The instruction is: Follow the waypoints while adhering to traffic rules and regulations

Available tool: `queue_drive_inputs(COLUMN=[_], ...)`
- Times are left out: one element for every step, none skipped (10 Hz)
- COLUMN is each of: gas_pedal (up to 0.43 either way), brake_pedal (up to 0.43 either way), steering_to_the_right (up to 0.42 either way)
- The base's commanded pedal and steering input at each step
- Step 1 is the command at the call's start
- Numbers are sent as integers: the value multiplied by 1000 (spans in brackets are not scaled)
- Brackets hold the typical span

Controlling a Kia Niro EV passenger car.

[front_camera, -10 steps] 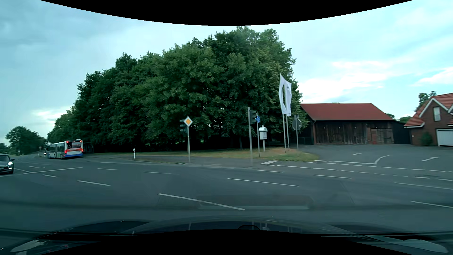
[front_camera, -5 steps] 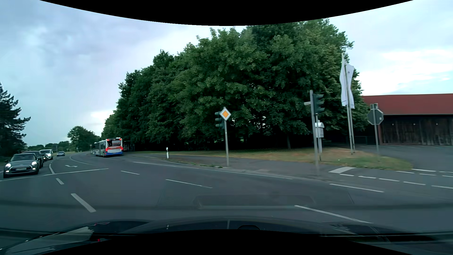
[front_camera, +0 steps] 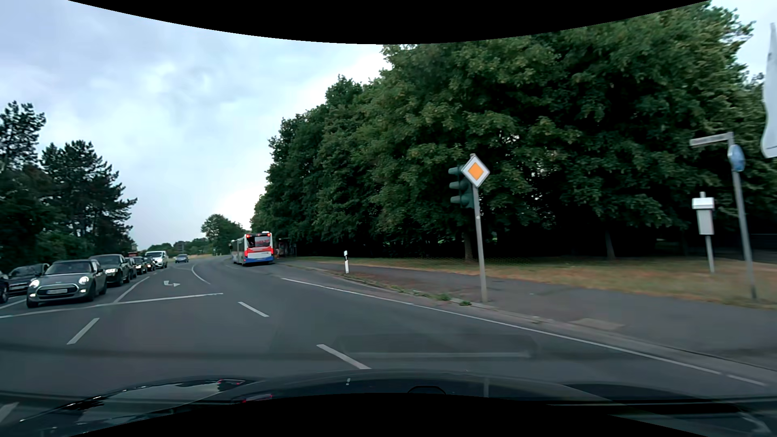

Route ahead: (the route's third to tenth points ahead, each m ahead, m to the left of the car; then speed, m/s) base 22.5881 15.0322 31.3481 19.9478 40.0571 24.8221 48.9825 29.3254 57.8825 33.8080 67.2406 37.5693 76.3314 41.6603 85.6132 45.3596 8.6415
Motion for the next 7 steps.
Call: queue_drive_inputs(gas_pedal=[248,248,248,240,240,240,240], brake_pedal=[0,0,0,0,0,0,0], steering_to_the_right=[-214,-215,-211,-205,-205,-202,-180])
